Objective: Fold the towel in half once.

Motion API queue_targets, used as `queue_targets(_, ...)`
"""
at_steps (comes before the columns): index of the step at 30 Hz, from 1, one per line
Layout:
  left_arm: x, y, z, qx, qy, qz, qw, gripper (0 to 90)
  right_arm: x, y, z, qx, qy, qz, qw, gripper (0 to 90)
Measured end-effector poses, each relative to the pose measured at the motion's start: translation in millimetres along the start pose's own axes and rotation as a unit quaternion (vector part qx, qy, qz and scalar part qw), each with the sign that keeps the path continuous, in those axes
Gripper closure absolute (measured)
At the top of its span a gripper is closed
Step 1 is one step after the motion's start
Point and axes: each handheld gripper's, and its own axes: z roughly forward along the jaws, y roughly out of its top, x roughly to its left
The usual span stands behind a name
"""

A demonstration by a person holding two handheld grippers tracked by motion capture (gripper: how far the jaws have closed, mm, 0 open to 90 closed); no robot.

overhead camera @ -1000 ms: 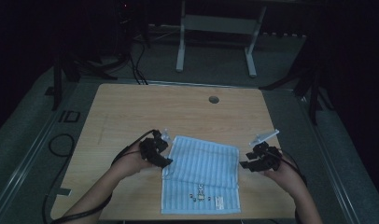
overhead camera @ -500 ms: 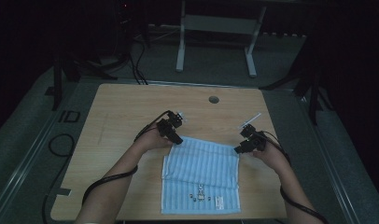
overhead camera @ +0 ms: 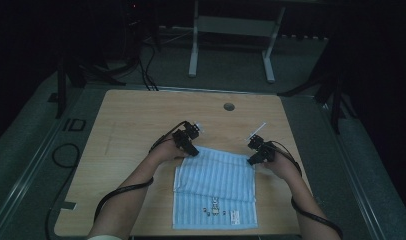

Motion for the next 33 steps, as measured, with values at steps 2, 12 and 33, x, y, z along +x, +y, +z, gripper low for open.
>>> queue_targets(2,-4.9,1.4,-1.4,0.006,-0.007,0.019,0.9998,65.0,2.0,1.1,-0.2,0.002,-0.008,-0.005,1.0000,82.8)
queue_targets(12,5.6,4.6,-57.5,-0.079,-0.003,0.004,0.9969,82.9,-2.8,12.2,-40.7,-0.049,-0.022,-0.001,0.9986,83.4)
queue_targets(33,-22.9,-21.8,-226.8,-0.226,0.082,0.043,0.9698,81.7,41.8,38.7,-212.0,-0.258,-0.131,-0.106,0.9513,83.2)
